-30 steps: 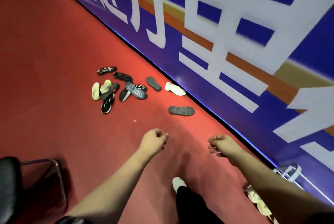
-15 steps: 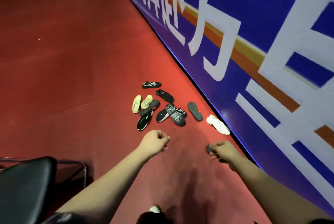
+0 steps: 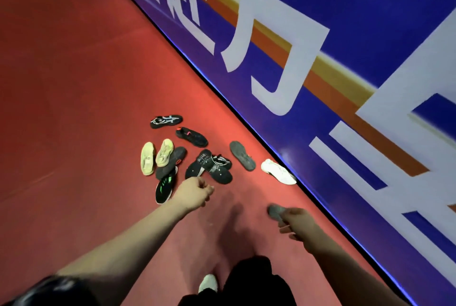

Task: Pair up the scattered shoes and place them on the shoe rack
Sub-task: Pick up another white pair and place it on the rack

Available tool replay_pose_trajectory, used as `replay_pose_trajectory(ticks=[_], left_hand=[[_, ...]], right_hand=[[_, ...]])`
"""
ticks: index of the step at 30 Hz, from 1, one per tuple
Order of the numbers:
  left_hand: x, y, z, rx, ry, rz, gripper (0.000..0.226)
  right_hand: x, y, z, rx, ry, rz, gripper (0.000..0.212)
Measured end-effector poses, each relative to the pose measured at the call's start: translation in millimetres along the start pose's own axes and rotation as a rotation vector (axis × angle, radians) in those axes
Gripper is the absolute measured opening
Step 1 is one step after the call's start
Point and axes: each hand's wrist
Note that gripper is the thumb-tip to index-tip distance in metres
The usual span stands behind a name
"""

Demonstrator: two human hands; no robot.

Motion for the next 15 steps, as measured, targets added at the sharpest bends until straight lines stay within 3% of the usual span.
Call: replay_pose_trajectory(ticks=[4,7,15], left_hand=[[2,57,-16,0.028,0.017,0.127,0.012],[11,93,-28,0.039,0.004,0.099,0.011],[17,167,-60,0.085,-0.025,0.125,0.023]], right_hand=[[9,35,15,-0.106,0.05,-0.004,0.019],[20,63,44,-0.172,0.073,-0.005,0.015],[44,125,97,-0.14,0.072,0.042,0.013]])
Point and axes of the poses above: each hand's wrist, its own y-axis towards the middle knuckle, its own x-axis out of the back of the hand, z = x × y, and after that the axes turned 11 degrees about -y, right-handed
